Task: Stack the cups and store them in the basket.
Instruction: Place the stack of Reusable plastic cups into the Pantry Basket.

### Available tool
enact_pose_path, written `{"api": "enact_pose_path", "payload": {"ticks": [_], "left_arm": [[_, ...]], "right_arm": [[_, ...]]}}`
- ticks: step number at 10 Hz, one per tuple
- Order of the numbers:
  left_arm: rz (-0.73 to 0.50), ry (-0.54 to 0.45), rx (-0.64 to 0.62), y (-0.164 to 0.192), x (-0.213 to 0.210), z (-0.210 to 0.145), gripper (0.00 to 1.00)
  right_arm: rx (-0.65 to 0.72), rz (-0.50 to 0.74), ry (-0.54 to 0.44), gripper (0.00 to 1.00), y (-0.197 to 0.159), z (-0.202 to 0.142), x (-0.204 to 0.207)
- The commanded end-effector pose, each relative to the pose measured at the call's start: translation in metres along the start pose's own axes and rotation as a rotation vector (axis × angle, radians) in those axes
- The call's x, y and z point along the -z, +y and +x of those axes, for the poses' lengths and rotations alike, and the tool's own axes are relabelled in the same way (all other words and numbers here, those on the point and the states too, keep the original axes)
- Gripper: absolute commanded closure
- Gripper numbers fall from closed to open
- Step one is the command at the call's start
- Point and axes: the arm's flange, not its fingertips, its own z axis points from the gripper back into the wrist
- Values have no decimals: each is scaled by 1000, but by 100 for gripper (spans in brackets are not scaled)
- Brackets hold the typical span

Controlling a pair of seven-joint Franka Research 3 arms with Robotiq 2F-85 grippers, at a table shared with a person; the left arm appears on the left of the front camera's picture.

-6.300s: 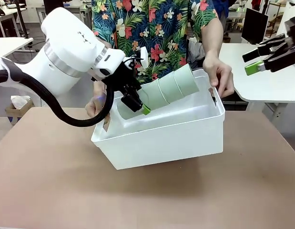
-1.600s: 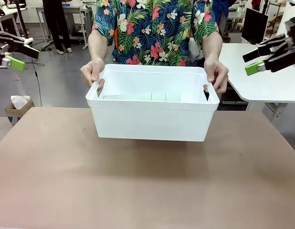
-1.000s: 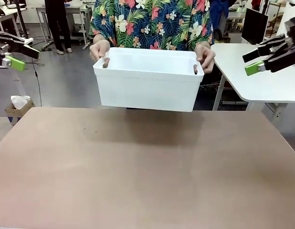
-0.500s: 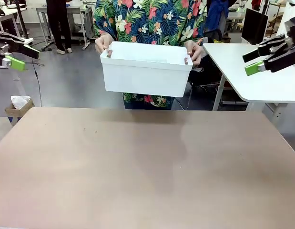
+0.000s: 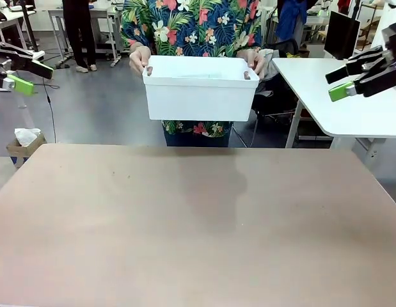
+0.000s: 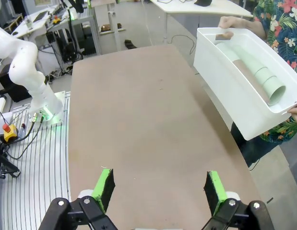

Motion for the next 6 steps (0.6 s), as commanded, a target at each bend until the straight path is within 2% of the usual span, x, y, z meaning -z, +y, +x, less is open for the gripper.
{"api": "enact_pose_path", "payload": {"ticks": [1,6], "left_arm": [[-12,12,1,0,-1,0,0],[-12,12,1,0,-1,0,0]], "right_arm": [[13,3,-16,0,0,4,-1],[13,3,-16,0,0,4,-1]]}}
